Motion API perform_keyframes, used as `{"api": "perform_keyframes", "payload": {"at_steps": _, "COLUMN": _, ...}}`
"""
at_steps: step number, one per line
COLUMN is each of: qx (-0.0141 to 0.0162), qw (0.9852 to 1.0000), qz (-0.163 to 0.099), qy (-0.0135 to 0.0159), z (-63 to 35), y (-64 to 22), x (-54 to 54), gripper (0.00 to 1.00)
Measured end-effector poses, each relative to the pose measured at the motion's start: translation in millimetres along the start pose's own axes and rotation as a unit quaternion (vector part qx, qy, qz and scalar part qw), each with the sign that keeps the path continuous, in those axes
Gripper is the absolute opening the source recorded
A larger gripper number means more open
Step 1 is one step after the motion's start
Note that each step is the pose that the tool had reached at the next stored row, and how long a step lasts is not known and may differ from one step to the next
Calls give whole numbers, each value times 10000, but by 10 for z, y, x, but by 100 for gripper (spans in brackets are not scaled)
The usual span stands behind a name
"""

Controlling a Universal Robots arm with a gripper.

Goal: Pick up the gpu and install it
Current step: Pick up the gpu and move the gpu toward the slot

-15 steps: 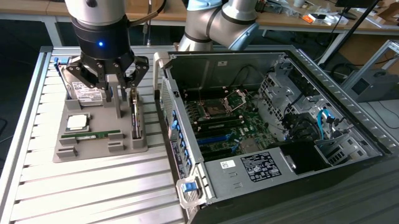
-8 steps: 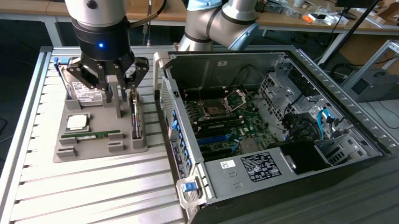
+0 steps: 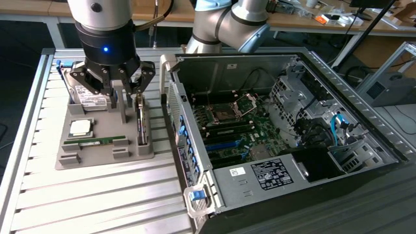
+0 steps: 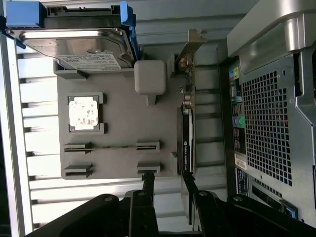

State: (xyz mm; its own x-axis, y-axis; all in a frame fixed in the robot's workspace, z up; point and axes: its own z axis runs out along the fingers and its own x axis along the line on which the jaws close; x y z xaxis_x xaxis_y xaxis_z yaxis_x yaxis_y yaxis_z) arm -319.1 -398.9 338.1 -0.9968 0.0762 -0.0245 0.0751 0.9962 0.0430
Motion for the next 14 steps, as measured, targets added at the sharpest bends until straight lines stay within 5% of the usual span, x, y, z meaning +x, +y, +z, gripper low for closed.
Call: {"api": "perform_keyframes", "payload": {"at_steps": 14, "qx": 0, "qw": 10000, "qz": 0, "qy": -1, "z": 21, "y": 0, "x": -14, "gripper": 36}}
